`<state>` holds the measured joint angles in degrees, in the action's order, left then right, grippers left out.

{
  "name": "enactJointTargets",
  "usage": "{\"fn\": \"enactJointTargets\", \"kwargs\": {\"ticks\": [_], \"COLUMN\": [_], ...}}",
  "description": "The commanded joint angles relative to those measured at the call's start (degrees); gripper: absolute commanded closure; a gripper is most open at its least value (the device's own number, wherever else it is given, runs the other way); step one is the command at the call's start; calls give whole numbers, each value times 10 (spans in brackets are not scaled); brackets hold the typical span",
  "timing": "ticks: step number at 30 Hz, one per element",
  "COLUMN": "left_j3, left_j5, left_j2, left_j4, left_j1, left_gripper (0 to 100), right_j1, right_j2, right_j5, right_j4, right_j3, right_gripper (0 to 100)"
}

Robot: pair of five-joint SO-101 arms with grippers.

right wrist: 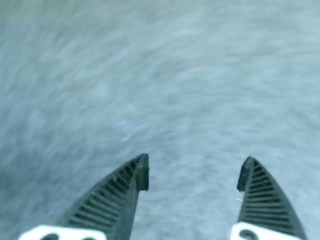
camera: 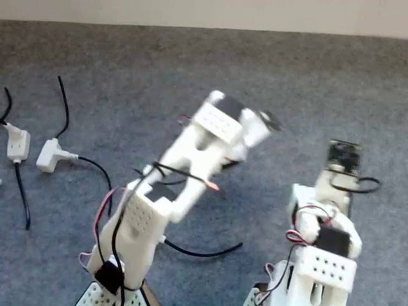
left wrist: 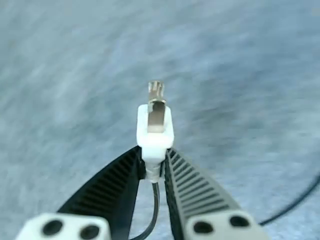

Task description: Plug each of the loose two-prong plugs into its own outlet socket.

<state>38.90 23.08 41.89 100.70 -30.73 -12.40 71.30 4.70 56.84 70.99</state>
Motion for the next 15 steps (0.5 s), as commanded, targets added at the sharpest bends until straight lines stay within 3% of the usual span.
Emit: {"fn": "enactJointTargets", "kwargs": {"ticks": [1, 6, 11, 15], "left_j3": [-18, -46, -64, -53], "left_j5": [0, -9, -48, -47], "left_j2": [-68, -91, -110, -135], "left_j4": [9, 9, 9, 4], "left_j1": [-75, -120, -159, -136], "left_gripper": [996, 969, 708, 710], "right_j1": [-85, -100, -99, -98], "right_j2": [102, 178, 178, 178], "right_j5": [-11, -10, -10, 4], "right_j4": [33, 39, 39, 39], "right_j3": [-48, -25, -15, -15], "right_gripper": [717, 717, 717, 717]}}
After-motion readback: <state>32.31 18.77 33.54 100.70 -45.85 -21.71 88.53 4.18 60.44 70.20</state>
